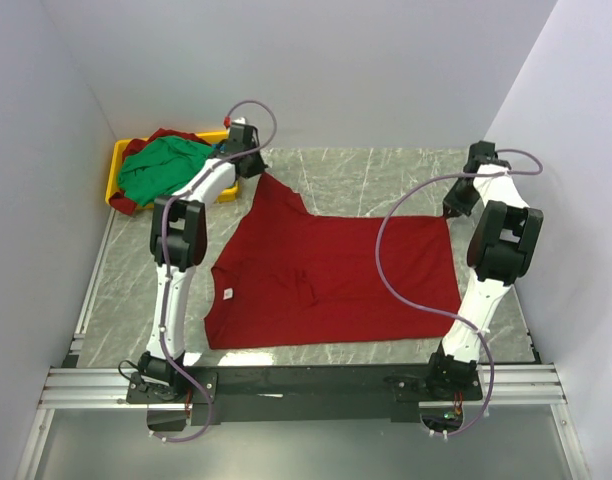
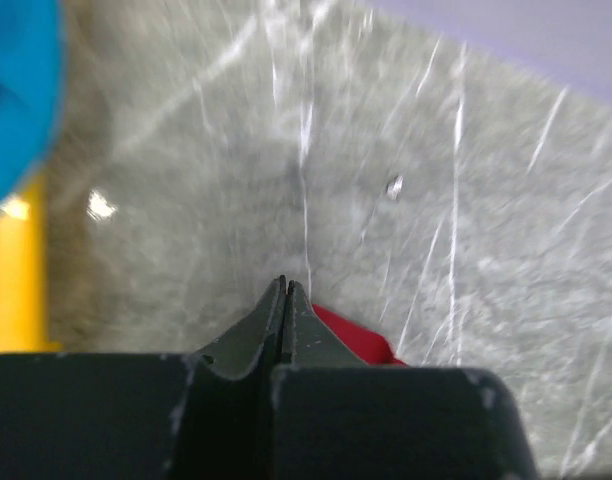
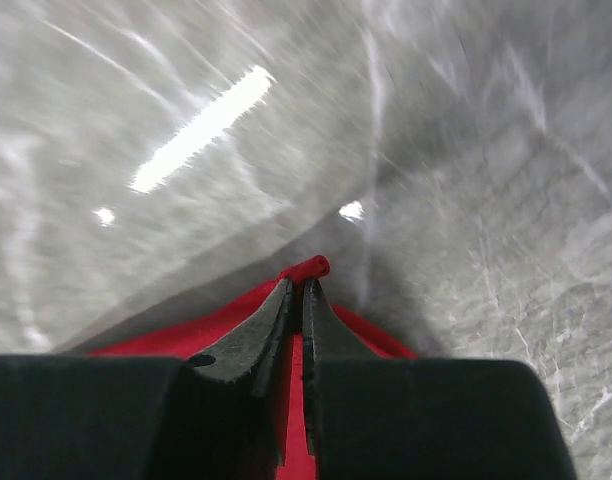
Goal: Fold and stack the t-shirts
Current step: Fold the tshirt
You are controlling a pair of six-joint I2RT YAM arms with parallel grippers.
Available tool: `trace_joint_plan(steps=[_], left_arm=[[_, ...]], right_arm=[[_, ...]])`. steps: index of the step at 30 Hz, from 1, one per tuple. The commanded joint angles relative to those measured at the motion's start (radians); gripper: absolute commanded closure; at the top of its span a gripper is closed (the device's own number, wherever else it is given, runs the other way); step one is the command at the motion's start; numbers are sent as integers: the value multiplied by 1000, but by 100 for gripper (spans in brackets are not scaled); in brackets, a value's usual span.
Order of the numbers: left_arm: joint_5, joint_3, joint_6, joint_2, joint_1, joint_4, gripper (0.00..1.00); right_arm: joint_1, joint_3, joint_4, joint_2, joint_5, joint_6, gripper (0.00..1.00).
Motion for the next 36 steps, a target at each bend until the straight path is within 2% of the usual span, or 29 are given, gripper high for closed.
trace_joint_plan(steps=[1,11,14,17,24,36], left_arm=[[61,44,23,-45,26,45,100],[215,116,-2,-68,66,155,100],[275,23,-2,-147,64,221,100],[323,-147,9,-252,64,250,100],[376,-480,59,-538,55,256,100],[325,-908,33,-862,-57,258,100]], right_arm=[[9,122,-30,16,1,-6,100],[26,248,-62,68,-10,-10,100],[29,211,-38,58,-8,-15,100],[29,159,-21,39,0,-23,100],[29,76,-1,-18,26,-44,100],[29,-148,58,-172,84,-35,100]])
